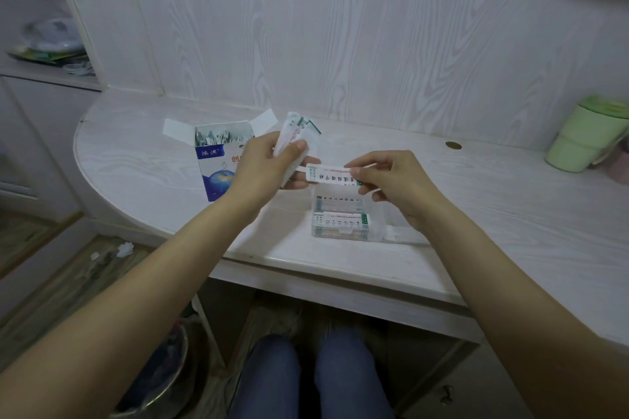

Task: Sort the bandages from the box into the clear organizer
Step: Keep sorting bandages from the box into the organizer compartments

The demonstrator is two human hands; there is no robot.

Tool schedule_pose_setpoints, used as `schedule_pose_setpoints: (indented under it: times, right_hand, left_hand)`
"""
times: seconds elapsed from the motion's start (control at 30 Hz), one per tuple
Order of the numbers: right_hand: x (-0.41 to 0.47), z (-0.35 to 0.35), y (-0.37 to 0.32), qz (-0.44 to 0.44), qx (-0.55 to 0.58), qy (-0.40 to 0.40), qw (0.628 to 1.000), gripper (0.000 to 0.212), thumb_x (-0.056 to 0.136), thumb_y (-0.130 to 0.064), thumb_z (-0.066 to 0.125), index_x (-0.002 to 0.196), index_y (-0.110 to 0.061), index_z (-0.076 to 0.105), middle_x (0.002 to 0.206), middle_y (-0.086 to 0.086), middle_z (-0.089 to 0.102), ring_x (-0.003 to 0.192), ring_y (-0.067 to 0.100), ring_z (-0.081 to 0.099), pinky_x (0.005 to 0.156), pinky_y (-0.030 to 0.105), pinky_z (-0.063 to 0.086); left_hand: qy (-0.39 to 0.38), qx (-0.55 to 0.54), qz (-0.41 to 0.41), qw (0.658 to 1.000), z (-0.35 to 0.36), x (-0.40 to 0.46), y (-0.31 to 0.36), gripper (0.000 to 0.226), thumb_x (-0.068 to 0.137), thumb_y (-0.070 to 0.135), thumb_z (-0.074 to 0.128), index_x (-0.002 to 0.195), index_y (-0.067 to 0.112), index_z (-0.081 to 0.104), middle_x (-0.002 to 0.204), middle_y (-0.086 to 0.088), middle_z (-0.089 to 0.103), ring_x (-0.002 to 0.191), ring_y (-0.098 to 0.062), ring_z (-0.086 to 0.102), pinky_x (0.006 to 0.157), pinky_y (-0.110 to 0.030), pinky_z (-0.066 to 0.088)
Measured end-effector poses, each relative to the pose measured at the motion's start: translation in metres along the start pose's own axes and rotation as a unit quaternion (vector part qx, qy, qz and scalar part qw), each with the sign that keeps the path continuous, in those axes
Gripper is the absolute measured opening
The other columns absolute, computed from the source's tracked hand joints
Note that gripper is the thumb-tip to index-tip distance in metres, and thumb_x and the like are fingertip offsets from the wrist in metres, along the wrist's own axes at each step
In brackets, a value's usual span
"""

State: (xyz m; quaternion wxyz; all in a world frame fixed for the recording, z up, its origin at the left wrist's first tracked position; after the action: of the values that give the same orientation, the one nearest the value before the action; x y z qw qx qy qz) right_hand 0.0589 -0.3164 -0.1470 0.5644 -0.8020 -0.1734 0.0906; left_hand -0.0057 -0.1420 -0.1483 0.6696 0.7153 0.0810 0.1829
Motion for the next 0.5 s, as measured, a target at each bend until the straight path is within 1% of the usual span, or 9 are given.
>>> schedule_pose_setpoints:
  times: [0.07, 0.13, 0.23, 0.3, 0.33, 0.4, 0.47, 0.5]
  right_hand:
    - [-0.004, -0.003, 0.007, 0.013, -0.034, 0.005, 0.999, 0.008, 0.086, -0.008, 0.066, 0.088, -0.011, 0.073, 0.074, 0.006, 0.069, 0.051, 0.002, 0.057, 0.050, 0.017, 0.041]
    - [-0.006, -0.005, 0.012, 0.012, -0.081, 0.016, 0.997, 0.008, 0.084, -0.009, 0.068, 0.082, -0.015, 0.073, 0.067, 0.004, 0.067, 0.052, 0.004, 0.056, 0.051, 0.018, 0.038]
    - [-0.009, -0.005, 0.016, 0.007, -0.151, 0.011, 0.988, 0.008, 0.084, -0.011, 0.068, 0.080, -0.016, 0.073, 0.060, 0.002, 0.063, 0.054, 0.009, 0.055, 0.045, 0.013, 0.035]
    - [-0.011, -0.005, 0.017, 0.002, -0.199, 0.007, 0.980, 0.007, 0.084, -0.012, 0.068, 0.080, -0.014, 0.074, 0.061, 0.000, 0.063, 0.053, 0.007, 0.054, 0.042, 0.008, 0.035]
    - [-0.012, -0.004, 0.018, -0.001, -0.219, 0.004, 0.976, 0.007, 0.083, -0.012, 0.068, 0.079, -0.015, 0.074, 0.062, -0.001, 0.063, 0.054, 0.006, 0.054, 0.046, 0.010, 0.039]
    - [-0.013, -0.001, 0.019, -0.002, -0.246, 0.002, 0.969, 0.009, 0.081, -0.015, 0.069, 0.075, -0.020, 0.073, 0.067, -0.003, 0.065, 0.061, 0.010, 0.056, 0.062, 0.022, 0.048]
    - [-0.012, 0.002, 0.021, 0.001, -0.268, 0.006, 0.963, 0.012, 0.078, -0.018, 0.071, 0.071, -0.027, 0.071, 0.073, -0.005, 0.067, 0.074, 0.015, 0.061, 0.074, 0.034, 0.053]
    - [-0.012, 0.004, 0.021, 0.000, -0.280, 0.007, 0.960, 0.011, 0.078, -0.019, 0.071, 0.071, -0.027, 0.071, 0.076, -0.006, 0.068, 0.080, 0.016, 0.063, 0.077, 0.037, 0.054]
  left_hand:
    - [0.019, 0.008, 0.007, 1.000, -0.003, -0.001, 0.001, 0.019, 0.098, 0.017, 0.050, 0.112, 0.009, 0.058, 0.083, -0.007, 0.072, 0.060, -0.016, 0.069, 0.060, -0.026, 0.059]
    - [0.019, 0.021, 0.021, 0.999, -0.004, -0.004, 0.005, 0.016, 0.098, 0.017, 0.050, 0.111, 0.012, 0.058, 0.085, -0.007, 0.072, 0.062, -0.019, 0.070, 0.061, -0.028, 0.059]
    - [0.003, 0.037, 0.035, 0.999, 0.001, -0.010, 0.011, 0.015, 0.098, 0.018, 0.049, 0.110, 0.013, 0.058, 0.085, -0.008, 0.072, 0.063, -0.020, 0.071, 0.063, -0.030, 0.058]
    - [-0.005, 0.041, 0.033, 0.999, 0.004, -0.012, 0.013, 0.017, 0.098, 0.018, 0.049, 0.112, 0.011, 0.057, 0.085, -0.007, 0.072, 0.062, -0.020, 0.071, 0.062, -0.031, 0.058]
    - [-0.007, 0.040, 0.031, 0.999, 0.006, -0.013, 0.013, 0.018, 0.098, 0.018, 0.049, 0.112, 0.010, 0.057, 0.085, -0.008, 0.072, 0.061, -0.020, 0.071, 0.062, -0.030, 0.058]
    - [-0.013, 0.035, 0.026, 0.999, 0.009, -0.015, 0.013, 0.018, 0.099, 0.018, 0.049, 0.113, 0.010, 0.056, 0.085, -0.008, 0.071, 0.061, -0.019, 0.071, 0.061, -0.030, 0.058]
    - [-0.020, 0.029, 0.025, 0.999, 0.014, -0.018, 0.014, 0.017, 0.099, 0.018, 0.049, 0.112, 0.011, 0.056, 0.084, -0.007, 0.072, 0.061, -0.020, 0.071, 0.061, -0.029, 0.058]
    - [-0.024, 0.026, 0.026, 0.999, 0.015, -0.019, 0.015, 0.015, 0.099, 0.018, 0.049, 0.109, 0.012, 0.057, 0.083, -0.006, 0.072, 0.061, -0.020, 0.071, 0.061, -0.029, 0.058]
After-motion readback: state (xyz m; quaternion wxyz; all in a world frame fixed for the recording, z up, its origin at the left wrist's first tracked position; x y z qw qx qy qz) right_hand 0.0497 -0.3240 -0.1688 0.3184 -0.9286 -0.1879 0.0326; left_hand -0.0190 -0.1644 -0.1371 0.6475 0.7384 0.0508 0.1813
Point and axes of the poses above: each hand's wrist, its own x-axis towards the middle knuckle, its own z-axis out of the palm, y = z × x, the point moved 5 cm from there along x, towards the middle knuckle
